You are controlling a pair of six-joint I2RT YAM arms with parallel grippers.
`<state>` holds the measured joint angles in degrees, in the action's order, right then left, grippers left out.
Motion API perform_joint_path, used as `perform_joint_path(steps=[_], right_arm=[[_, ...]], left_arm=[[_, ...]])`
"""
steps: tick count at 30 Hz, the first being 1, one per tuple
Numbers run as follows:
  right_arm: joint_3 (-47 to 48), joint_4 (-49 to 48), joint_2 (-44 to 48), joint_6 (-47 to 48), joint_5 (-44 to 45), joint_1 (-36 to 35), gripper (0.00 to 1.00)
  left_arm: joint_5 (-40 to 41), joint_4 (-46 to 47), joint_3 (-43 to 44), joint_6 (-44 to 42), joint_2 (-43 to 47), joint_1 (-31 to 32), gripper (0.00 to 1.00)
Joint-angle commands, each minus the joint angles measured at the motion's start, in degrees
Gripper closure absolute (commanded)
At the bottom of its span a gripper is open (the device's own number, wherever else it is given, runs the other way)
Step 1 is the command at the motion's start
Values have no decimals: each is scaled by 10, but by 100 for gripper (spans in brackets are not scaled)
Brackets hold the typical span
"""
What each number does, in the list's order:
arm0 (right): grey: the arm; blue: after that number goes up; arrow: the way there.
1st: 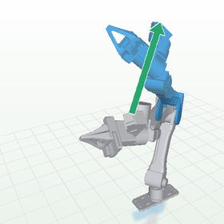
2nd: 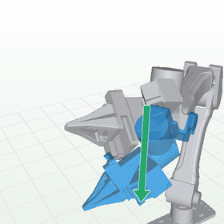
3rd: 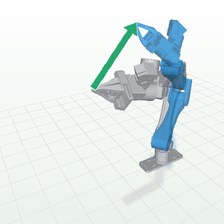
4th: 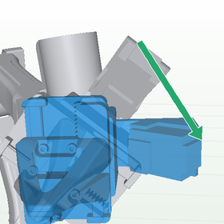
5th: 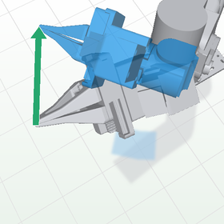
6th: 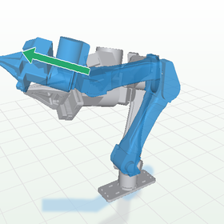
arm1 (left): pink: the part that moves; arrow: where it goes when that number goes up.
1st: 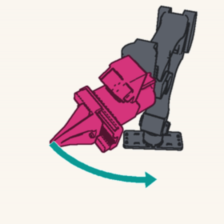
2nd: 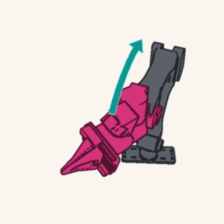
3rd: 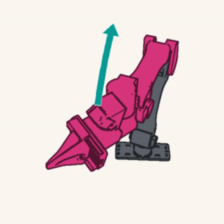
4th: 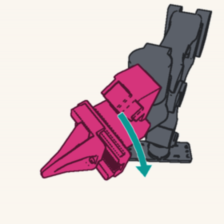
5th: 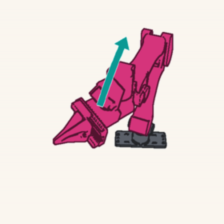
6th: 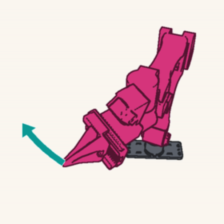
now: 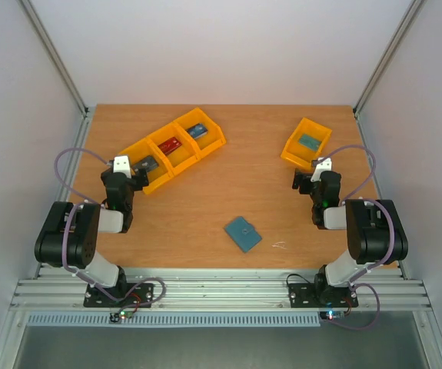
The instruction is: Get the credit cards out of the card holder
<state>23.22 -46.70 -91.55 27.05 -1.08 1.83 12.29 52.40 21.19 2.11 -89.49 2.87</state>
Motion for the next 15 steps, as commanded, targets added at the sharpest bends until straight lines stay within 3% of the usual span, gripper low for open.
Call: perform_joint_path(steps=[1,11,15], right_arm=[[9,-11,3,-2,1,-2,2],[15,6,12,-12,-4,7,1],[90,200,86,-25,31,7,2]], left_arm=[[12,23,3,-5,0,-1,1],[13,31,2,-7,-3,0,1],[29,47,-19,-4,19,-1,1]])
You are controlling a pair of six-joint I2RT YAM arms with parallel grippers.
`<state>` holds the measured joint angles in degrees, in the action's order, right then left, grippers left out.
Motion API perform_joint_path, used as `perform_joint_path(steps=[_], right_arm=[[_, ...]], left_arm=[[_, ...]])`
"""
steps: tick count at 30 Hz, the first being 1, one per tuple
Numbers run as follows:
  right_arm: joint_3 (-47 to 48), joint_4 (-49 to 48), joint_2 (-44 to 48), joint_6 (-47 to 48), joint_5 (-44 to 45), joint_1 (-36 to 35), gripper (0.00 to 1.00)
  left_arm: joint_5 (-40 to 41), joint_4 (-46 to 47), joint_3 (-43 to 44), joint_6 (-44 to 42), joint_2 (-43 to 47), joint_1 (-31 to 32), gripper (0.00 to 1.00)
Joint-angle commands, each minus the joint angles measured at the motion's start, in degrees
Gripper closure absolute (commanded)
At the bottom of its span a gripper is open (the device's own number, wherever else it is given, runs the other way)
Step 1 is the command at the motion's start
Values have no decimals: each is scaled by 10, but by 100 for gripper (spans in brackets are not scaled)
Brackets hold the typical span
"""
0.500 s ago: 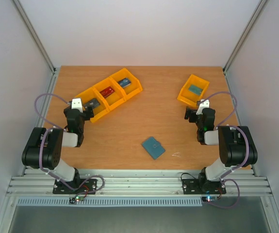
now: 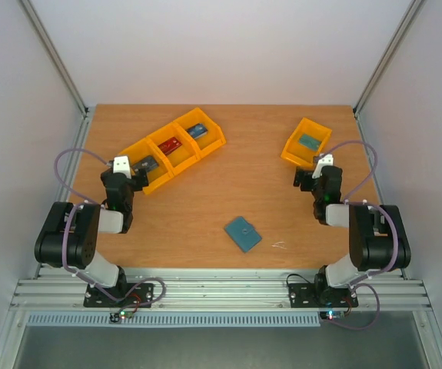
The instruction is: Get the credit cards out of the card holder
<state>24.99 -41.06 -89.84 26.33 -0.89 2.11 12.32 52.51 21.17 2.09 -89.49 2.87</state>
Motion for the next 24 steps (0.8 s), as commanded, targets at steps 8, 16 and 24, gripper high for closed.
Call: perform_joint_path(steps=[8,16,24], right_arm=[[199,334,206,-35,-93,4,2],[373,661,213,-62,-192,-37,2],[481,934,163,-41,-31,-252,2]], left_arm=[[14,181,-117,23,73,-22,1],[22,273,-190,-19,231,-22,1],[-97,-413,72,-90,479,-22,1]])
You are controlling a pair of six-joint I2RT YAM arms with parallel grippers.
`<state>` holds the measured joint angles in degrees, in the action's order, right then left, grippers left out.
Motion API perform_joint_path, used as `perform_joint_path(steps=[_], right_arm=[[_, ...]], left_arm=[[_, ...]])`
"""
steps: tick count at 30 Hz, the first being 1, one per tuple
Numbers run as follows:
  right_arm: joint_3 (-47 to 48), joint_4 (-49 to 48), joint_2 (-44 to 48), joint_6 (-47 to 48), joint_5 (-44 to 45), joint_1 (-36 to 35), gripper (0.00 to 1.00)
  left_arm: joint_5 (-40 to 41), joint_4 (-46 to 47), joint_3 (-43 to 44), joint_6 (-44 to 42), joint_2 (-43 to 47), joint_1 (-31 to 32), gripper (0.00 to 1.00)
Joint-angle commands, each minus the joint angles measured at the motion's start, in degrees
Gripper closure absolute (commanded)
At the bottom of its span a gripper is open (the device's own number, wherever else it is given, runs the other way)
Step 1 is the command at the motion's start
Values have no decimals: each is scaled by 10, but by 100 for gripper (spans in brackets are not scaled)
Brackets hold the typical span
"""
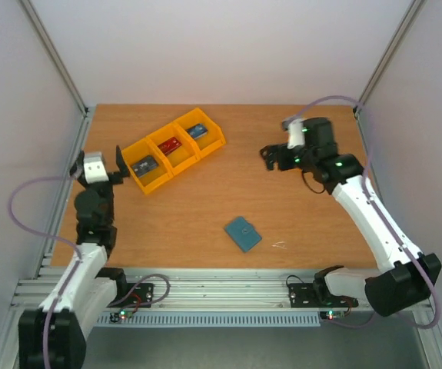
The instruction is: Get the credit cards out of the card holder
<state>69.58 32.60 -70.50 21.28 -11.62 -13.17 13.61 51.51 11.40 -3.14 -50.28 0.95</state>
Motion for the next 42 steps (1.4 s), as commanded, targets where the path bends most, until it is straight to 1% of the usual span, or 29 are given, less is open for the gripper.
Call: perform_joint_path(steps=[1,2,3,5,6,8,11,14,17,20,22,25,29,32,33,35,36,39,42], right_arm=[[41,228,-42,3,87,-123,1],[43,255,-52,-10,98,-142,1],[40,274,-60,-24,110,-162,2],[17,296,-71,-64,160,-210,1],[4,300,-78,-78,176,-239,1],[-22,304,-100,-97,182,-291,1],[-49,299,-142,-135,167,-345,2],[-63,274,-181,-158,148,-378,2],[-74,258,-217,-163,149,-387,1],[-87,248,-252,-164,155,-387,1],[-93,244,-275,-165,164,-387,2],[-103,217,-297,-156,153,-387,2],[-100,192,-315,-149,136,-387,8],[-97,177,-322,-142,123,-387,11],[-97,174,-326,-140,109,-387,13],[-97,171,-329,-139,100,-387,21],[-97,171,-330,-140,101,-387,25],[-92,183,-331,-146,114,-387,30],[-86,194,-325,-152,150,-387,37]], left_arm=[[-180,-488,216,-37,92,-2,1],[-238,-557,248,-36,96,-2,1],[-282,-593,270,-30,101,-2,1],[-324,-622,293,13,118,-2,1],[-342,-628,300,63,127,-2,1],[-378,-641,311,108,137,-2,1],[-385,-669,332,165,141,-1,1],[-398,-711,349,185,130,-1,1],[-428,-743,354,177,121,-1,1],[-448,-733,345,188,126,-1,1],[-439,-722,336,195,132,-1,1],[-426,-722,326,199,132,-1,1],[-456,-728,324,200,130,-1,1],[-495,-711,324,230,126,-1,1],[-516,-699,325,238,124,-1,1],[-533,-687,323,251,121,-1,1],[-540,-682,321,256,119,-1,1],[-540,-683,318,261,115,-1,0],[-539,-678,314,261,115,-1,1]])
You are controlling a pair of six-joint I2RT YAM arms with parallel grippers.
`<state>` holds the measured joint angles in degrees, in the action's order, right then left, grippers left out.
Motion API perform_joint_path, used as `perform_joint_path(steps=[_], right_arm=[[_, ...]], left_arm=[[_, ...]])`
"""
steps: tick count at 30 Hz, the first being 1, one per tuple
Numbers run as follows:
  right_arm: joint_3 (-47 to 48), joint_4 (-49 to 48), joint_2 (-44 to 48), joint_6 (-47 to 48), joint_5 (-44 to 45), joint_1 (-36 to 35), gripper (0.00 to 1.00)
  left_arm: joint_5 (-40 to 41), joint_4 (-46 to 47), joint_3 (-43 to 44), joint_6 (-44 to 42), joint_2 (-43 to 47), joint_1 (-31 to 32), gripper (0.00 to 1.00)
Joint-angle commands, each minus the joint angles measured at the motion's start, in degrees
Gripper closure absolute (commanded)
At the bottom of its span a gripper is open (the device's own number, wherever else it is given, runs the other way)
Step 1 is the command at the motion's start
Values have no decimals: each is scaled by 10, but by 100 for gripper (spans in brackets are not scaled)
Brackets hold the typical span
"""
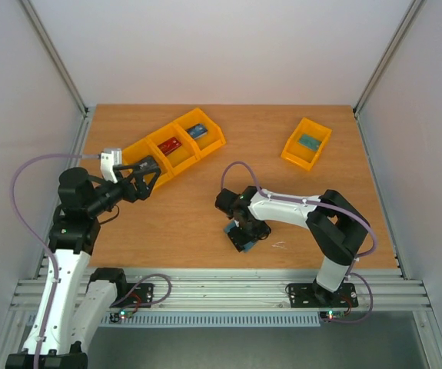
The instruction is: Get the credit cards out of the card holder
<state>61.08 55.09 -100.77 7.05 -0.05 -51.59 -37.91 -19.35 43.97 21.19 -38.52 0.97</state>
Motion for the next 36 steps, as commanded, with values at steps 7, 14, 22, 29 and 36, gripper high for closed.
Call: perform_joint_path(steps=[7,14,22,29,36], right_arm=[[12,-52,62,-4,31,-3,47],[0,-113,143,-23,69,-3,53],[24,-99,101,-43,-46,47,51],[39,-147,35,-43,-145,100,48],[110,-122,-70,35,-183,113,48]], left_arm=[[-38,103,-30,61,-18,-1,1],[-76,186,-68,121,-49,36,1],[-42,148,-93,79,-80,75,3],[-13,151,-140,28,-125,100,6],[23,150,-173,-18,-149,142,5]])
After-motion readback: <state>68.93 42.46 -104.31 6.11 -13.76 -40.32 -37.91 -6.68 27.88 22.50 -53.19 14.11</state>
